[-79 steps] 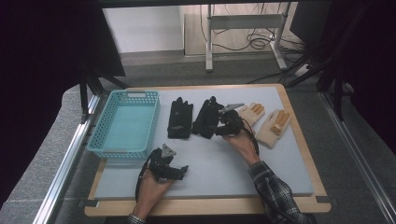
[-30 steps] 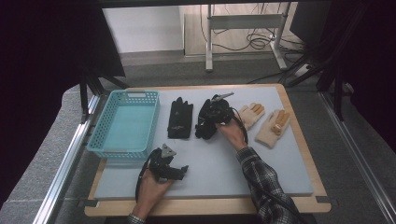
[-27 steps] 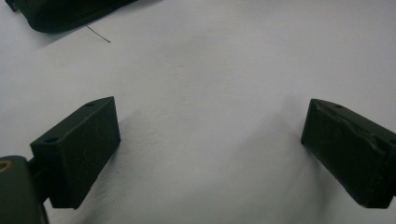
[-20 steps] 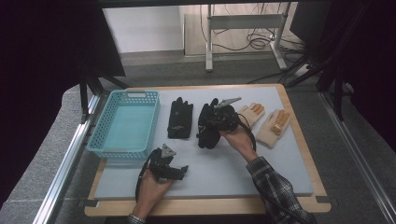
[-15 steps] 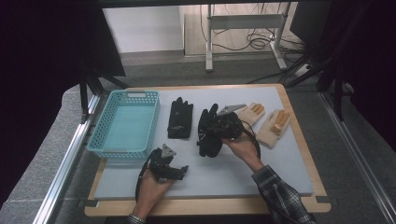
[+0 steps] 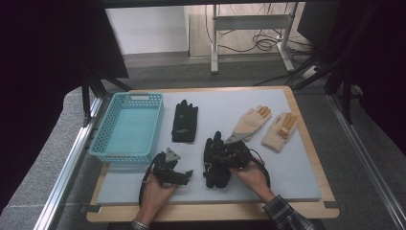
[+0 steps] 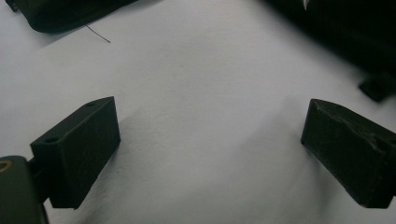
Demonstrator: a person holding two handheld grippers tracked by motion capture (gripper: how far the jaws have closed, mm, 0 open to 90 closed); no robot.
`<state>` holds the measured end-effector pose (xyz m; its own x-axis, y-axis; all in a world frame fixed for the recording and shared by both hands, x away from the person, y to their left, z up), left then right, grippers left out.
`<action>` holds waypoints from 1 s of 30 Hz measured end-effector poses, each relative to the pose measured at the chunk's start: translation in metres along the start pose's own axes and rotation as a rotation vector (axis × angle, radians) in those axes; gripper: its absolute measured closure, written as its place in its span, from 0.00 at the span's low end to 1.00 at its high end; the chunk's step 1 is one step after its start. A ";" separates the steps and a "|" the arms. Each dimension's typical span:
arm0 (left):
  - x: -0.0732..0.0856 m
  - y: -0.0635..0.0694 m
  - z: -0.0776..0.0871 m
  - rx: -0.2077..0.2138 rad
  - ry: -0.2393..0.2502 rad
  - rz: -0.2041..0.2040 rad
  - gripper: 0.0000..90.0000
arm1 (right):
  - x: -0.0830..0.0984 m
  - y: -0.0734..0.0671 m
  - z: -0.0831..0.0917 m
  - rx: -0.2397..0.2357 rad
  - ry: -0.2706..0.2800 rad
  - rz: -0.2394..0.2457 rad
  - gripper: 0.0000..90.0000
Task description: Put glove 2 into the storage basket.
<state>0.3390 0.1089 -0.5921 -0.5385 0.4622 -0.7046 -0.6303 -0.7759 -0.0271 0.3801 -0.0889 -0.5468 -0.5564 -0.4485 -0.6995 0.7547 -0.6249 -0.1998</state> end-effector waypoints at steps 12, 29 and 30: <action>0.000 0.000 0.000 -0.001 0.002 0.003 0.05 | -0.016 0.015 0.013 0.052 0.042 0.007 0.50; 0.000 0.000 0.000 0.001 -0.001 0.002 0.05 | -0.060 0.023 -0.030 0.042 0.004 0.050 0.55; 0.000 0.000 0.000 0.001 -0.003 0.000 0.05 | -0.063 0.024 -0.034 0.038 0.000 0.057 0.59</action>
<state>0.3389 0.1090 -0.5921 -0.5401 0.4631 -0.7027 -0.6306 -0.7757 -0.0266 0.4445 -0.0541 -0.5307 -0.5127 -0.4841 -0.7091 0.7718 -0.6217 -0.1335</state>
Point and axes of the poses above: each handheld gripper's, and its own axes: z roughly backward along the jaws, x roughly out of its underside, y roughly to its right, the point moved 6 cm from there along -z, roughly forward along the jaws, and after that the axes turned 6 degrees about -z, right-handed, at the moved point
